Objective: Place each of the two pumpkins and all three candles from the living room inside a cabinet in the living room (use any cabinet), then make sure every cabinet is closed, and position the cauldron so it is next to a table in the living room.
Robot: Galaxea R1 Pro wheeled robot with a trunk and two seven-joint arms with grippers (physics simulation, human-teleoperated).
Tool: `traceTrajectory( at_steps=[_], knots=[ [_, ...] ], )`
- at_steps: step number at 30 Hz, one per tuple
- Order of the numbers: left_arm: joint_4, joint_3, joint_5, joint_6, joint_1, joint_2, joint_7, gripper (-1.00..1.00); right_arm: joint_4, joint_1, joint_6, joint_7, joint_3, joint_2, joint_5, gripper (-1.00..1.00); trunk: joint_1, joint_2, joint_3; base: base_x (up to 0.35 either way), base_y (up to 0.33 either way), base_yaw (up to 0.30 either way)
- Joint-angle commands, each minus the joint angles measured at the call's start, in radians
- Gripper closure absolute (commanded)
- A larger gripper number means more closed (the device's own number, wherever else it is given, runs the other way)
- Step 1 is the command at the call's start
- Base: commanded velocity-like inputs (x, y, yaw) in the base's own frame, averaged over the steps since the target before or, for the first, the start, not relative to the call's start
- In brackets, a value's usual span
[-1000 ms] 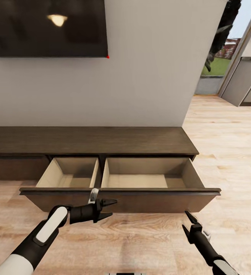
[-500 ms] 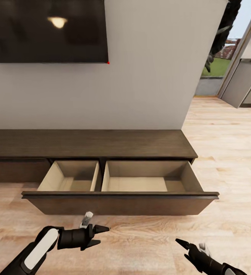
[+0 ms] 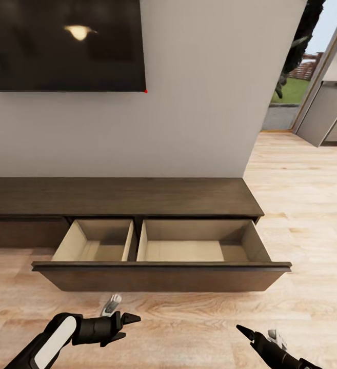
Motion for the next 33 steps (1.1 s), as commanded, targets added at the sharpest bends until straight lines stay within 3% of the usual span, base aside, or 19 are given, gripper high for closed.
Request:
traceTrajectory(
  at_steps=[1, 8, 11, 13, 17, 28, 33],
  knots=[
    [0.004, -0.003, -0.008, -0.007, -0.001, 0.000, -0.005, -1.00, 0.001, 0.000, 0.005, 0.001, 0.002, 0.000, -0.009, -1.00, -0.004, 0.007, 0.002, 0.000, 0.000, 0.000],
    [0.014, -0.009, -0.016, -0.021, -0.001, -0.001, -0.004, -1.00, 0.004, 0.000, -0.001, -0.007, 0.004, 0.006, -0.007, -1.00, -0.031, 0.056, 0.024, 0.000, 0.000, 0.000],
    [0.030, -0.010, -0.038, -0.039, -0.001, -0.001, -0.002, -1.00, 0.003, 0.001, -0.008, -0.018, 0.007, 0.008, 0.003, -1.00, -0.042, 0.077, 0.034, 0.000, 0.000, 0.000],
    [0.064, -0.006, -0.083, -0.071, -0.001, -0.003, -0.002, -1.00, 0.004, 0.002, -0.056, -0.020, 0.007, 0.009, 0.060, -1.00, -0.050, 0.091, 0.040, 0.000, 0.000, 0.000],
    [0.088, 0.001, -0.115, -0.089, -0.001, -0.005, -0.001, -1.00, 0.004, 0.003, -0.136, -0.010, 0.006, 0.009, 0.114, -1.00, -0.065, 0.119, 0.053, 0.000, 0.000, 0.000],
    [0.094, 0.002, -0.123, -0.097, -0.001, -0.007, 0.002, -1.00, 0.004, 0.003, -0.157, -0.028, 0.008, 0.010, 0.129, -1.00, -0.108, 0.196, 0.090, -0.001, 0.000, 0.209],
    [0.095, 0.005, -0.123, -0.113, -0.001, -0.006, 0.007, -1.00, 0.004, 0.003, -0.175, -0.100, 0.009, 0.015, 0.135, -1.00, -0.127, 0.231, 0.106, -0.163, 0.000, 0.286]
  ],
)
